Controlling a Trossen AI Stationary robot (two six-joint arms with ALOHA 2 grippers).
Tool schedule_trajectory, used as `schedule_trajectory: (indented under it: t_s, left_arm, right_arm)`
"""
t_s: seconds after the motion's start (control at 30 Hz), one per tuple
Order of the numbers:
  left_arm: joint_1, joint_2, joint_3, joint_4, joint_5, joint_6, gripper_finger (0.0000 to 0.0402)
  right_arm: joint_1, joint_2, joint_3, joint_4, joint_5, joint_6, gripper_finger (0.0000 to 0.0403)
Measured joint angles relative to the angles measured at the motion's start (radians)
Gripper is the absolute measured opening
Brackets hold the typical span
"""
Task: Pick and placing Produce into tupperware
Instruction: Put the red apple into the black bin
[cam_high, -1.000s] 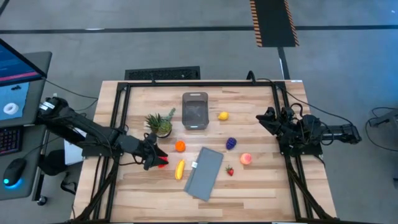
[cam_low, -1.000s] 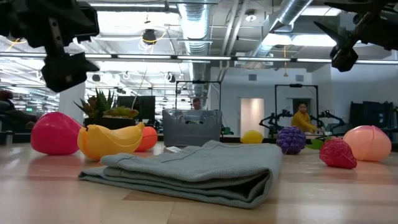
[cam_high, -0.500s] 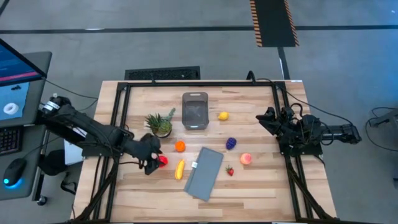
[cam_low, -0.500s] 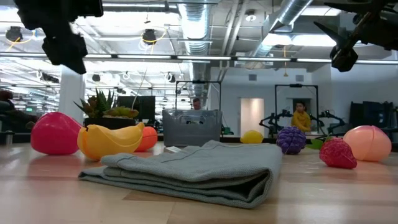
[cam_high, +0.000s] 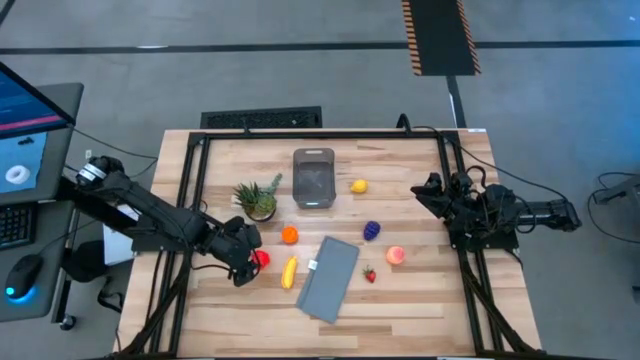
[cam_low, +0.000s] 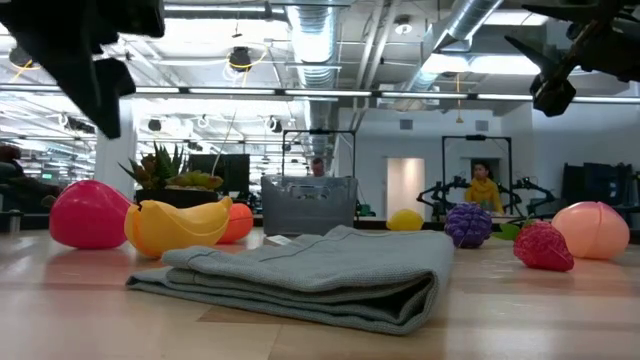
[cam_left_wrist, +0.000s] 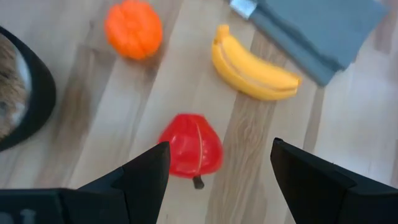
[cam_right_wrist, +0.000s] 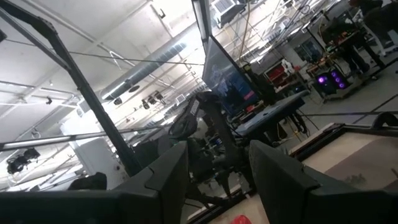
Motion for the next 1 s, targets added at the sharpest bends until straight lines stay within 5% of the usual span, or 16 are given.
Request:
schedule_trajectory:
  t_s: [0.67, 1.0]
  left_arm:
    - [0.002, 0.042, 0.019, -0.069, 0.024, 0.004, 0.0270]
    - [0.013, 0.042, 0.019, -0.080, 0.022, -0.054, 0.0333]
  right_arm:
    - [0.000, 0.000, 0.000, -0.007, 0.000, 0.000, 0.0196]
    - [0.000, 0.000, 0.000, -0.006, 0.000, 0.000, 0.0196]
